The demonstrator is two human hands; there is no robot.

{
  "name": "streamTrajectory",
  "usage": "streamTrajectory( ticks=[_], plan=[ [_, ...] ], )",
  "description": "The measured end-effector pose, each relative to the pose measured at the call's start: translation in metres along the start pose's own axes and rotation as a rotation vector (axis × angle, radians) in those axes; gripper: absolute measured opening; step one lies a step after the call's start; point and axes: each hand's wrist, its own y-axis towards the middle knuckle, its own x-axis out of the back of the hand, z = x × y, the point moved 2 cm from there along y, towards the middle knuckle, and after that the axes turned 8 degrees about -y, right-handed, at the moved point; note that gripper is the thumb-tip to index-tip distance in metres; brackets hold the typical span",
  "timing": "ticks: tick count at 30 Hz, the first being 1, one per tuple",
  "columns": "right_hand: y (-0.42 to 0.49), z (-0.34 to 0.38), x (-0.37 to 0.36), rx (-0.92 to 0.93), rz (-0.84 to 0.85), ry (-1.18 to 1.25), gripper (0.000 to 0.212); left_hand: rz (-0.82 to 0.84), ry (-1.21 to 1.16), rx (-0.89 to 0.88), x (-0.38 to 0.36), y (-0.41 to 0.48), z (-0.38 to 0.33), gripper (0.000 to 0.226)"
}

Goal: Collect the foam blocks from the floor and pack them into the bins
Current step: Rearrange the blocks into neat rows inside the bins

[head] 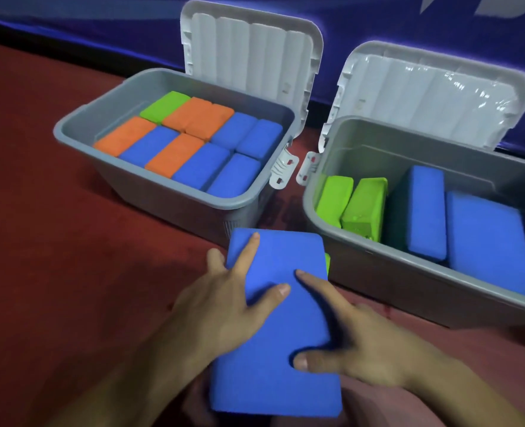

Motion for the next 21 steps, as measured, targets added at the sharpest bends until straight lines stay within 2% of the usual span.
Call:
streamTrajectory(
  ticks=[2,4,7,10,13,15,19,21],
  plan=[
    [-0.002,0.005,0.004,-0.031,0.008,-0.050,0.103,-0.070,0.068,-0.015,-0.003,0.003,0.002,0.091],
    [-0.004,0.014,0.020,-0.060,-0.005,-0.085,0.088,-0.273,0.083,-0.113,-0.005,0.010,-0.006,0.087],
    [-0.008,0.019,0.062,-0.132,-0.189,-0.122,0.059,-0.435,-0.033,-0.280,0.003,0.016,-0.040,0.077],
    [-0.020,0.012,0.100,-0.330,-0.302,-0.282,0.046,-0.405,-0.165,-0.359,-0.003,0.009,-0.072,0.069],
    [-0.040,-0.012,0.110,-0.454,-0.524,-0.222,0.034,-0.384,-0.170,-0.372,-0.020,0.004,-0.091,0.070],
    [-0.046,-0.037,0.115,-0.481,-0.613,-0.249,0.036,-0.396,-0.130,-0.374,-0.030,0.014,-0.109,0.071],
    [-0.051,-0.080,0.144,-0.458,-0.656,-0.266,0.047,-0.354,-0.062,-0.347,-0.052,0.018,-0.158,0.076],
    [-0.056,-0.108,0.154,-0.433,-0.626,-0.278,0.050,-0.346,-0.054,-0.291,-0.066,0.018,-0.185,0.080]
  ],
)
